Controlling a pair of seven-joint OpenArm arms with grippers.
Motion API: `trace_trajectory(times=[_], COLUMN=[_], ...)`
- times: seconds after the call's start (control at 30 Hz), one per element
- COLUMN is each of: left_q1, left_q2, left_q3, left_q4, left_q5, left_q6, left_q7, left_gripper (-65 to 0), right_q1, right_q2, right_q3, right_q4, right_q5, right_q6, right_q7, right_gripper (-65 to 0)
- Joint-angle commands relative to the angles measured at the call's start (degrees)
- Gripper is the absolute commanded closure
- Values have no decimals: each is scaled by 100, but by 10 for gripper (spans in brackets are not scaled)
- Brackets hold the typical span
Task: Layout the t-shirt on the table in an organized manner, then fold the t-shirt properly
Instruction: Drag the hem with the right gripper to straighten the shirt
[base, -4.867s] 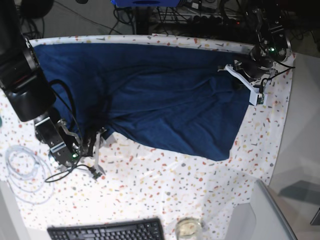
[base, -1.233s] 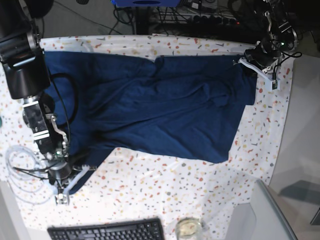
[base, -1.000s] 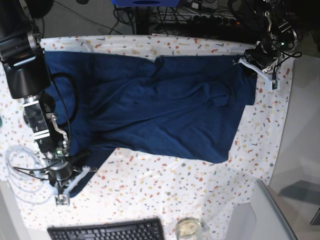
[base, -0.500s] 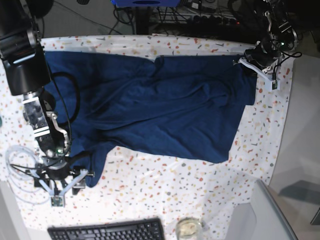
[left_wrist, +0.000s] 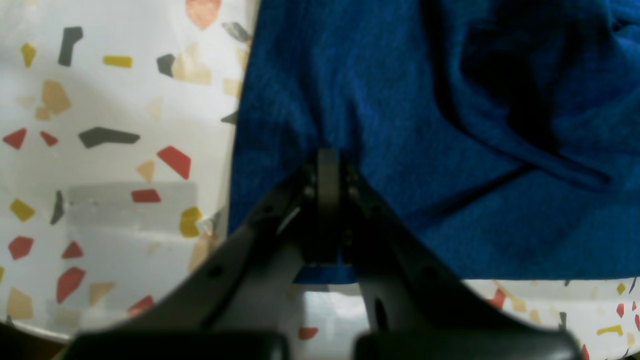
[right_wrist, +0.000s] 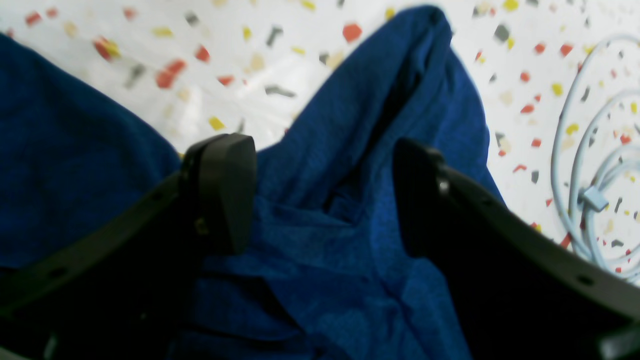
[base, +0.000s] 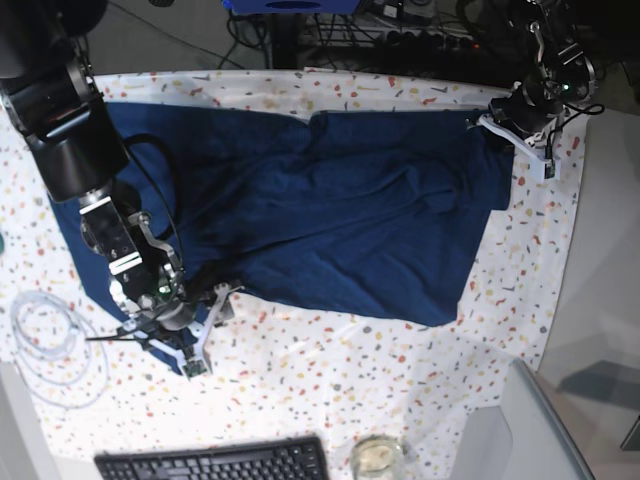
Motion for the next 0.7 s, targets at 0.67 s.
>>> trace_trajectory(times=[0.67], left_q1=[41], left_q2=[-43], left_q3=[-22], left_q4=[39], left_q5=[139], left_q6=[87], left_q7=[149], left_gripper=[0], right_q1=[1124], right_q2=[-578], right_q3=[13], right_q4=[-2524], right_q5=[-2], right_q6=[524], right_q7=[1235], right_gripper=[-300])
